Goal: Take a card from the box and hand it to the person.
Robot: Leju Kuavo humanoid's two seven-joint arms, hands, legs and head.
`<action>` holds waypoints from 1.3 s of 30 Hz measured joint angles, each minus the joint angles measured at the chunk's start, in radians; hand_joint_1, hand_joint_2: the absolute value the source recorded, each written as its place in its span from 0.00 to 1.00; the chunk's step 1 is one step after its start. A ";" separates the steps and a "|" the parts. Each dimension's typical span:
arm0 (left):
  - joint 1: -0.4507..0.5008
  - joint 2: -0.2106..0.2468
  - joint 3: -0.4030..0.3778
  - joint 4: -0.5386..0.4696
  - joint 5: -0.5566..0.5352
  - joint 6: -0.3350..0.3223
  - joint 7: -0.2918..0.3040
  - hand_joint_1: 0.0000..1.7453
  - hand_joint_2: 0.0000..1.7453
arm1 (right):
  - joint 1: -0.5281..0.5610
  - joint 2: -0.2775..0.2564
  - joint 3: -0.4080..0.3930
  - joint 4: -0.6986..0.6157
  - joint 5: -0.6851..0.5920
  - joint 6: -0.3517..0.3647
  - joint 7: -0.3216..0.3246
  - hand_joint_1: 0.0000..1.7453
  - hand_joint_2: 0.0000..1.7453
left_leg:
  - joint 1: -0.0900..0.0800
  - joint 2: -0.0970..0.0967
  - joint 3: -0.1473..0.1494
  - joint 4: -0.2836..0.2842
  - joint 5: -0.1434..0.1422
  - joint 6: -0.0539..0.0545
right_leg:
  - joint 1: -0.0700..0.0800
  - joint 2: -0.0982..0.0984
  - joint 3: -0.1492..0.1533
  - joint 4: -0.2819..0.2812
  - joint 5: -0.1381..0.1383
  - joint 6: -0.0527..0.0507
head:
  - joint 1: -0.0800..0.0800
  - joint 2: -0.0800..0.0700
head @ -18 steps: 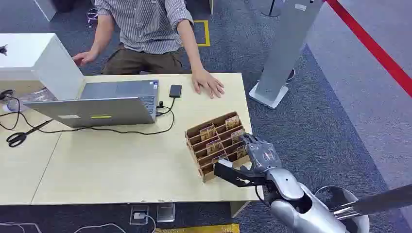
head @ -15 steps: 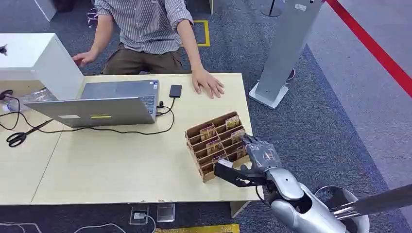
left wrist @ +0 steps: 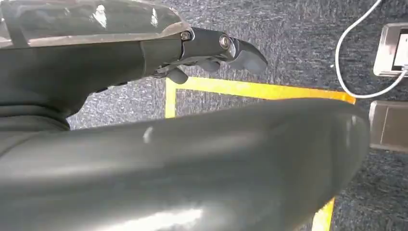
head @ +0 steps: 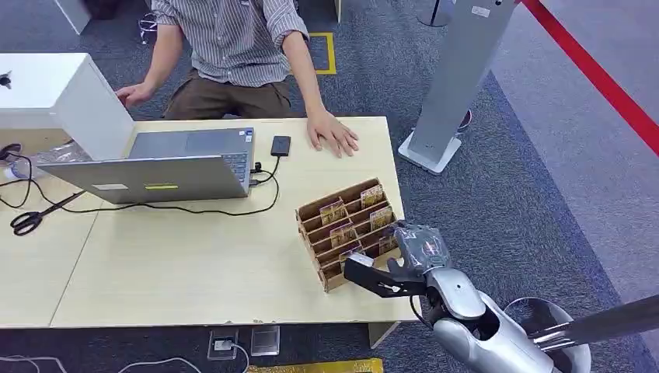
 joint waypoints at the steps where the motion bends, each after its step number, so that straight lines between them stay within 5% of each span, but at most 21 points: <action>1: 0.000 0.000 0.000 0.000 0.002 0.000 0.000 0.00 0.00 | 0.000 0.000 0.000 0.000 0.001 0.000 0.000 0.43 1.00 | 0.000 0.000 0.000 0.000 0.000 0.000 | 0.000 0.000 0.000 0.000 0.000 0.000 | 0.000 0.000; 5: 0.000 0.000 0.000 0.000 0.013 -0.002 0.000 0.00 0.00 | -0.001 0.000 0.000 0.001 0.007 -0.001 -0.005 0.57 1.00 | 0.000 0.000 0.000 0.000 0.000 0.000 | 0.000 0.000 0.000 0.000 0.000 0.000 | 0.001 0.000; 6: 0.000 0.000 0.000 0.000 0.014 -0.002 0.000 0.00 0.00 | -0.001 0.001 0.000 0.002 0.007 0.000 -0.006 0.72 1.00 | 0.000 0.000 0.000 0.000 0.000 0.000 | 0.000 0.000 0.000 0.000 0.000 0.000 | 0.000 0.000; 7: 0.000 0.000 0.001 0.000 0.015 -0.001 0.000 0.00 0.00 | -0.002 0.001 0.000 0.002 0.008 0.000 -0.008 0.74 1.00 | 0.000 0.000 0.000 0.000 0.000 0.000 | 0.000 0.000 0.000 0.000 0.000 0.000 | 0.000 0.000; 19: 0.000 0.000 0.003 0.000 0.013 -0.003 0.000 0.00 0.00 | -0.008 0.008 0.000 0.017 -0.019 0.009 -0.022 0.74 1.00 | 0.000 0.000 0.000 0.000 0.000 0.000 | 0.000 0.000 0.000 0.000 0.000 0.000 | 0.000 0.000; 26: 0.000 0.001 0.003 0.000 0.011 -0.003 -0.006 0.00 0.00 | -0.009 0.007 0.000 0.019 -0.025 0.009 -0.021 0.86 1.00 | 0.000 0.000 0.001 0.000 0.000 0.000 | 0.000 0.000 0.001 0.000 0.000 0.000 | 0.000 0.000; 27: 0.000 0.001 0.003 0.000 0.011 -0.003 -0.009 0.00 1.00 | -0.009 0.007 0.000 0.019 -0.025 0.009 -0.021 0.86 1.00 | 0.000 0.000 0.001 0.000 0.000 0.000 | 0.000 0.000 0.001 0.000 0.000 0.000 | 0.000 0.000; 39: 0.000 0.005 0.003 0.000 -0.014 0.033 -0.053 0.00 1.00 | -0.009 0.007 -0.002 0.019 -0.017 -0.003 -0.014 0.84 1.00 | 0.000 0.000 0.001 0.000 0.000 0.000 | 0.000 0.000 0.001 0.000 0.000 0.000 | 0.000 0.000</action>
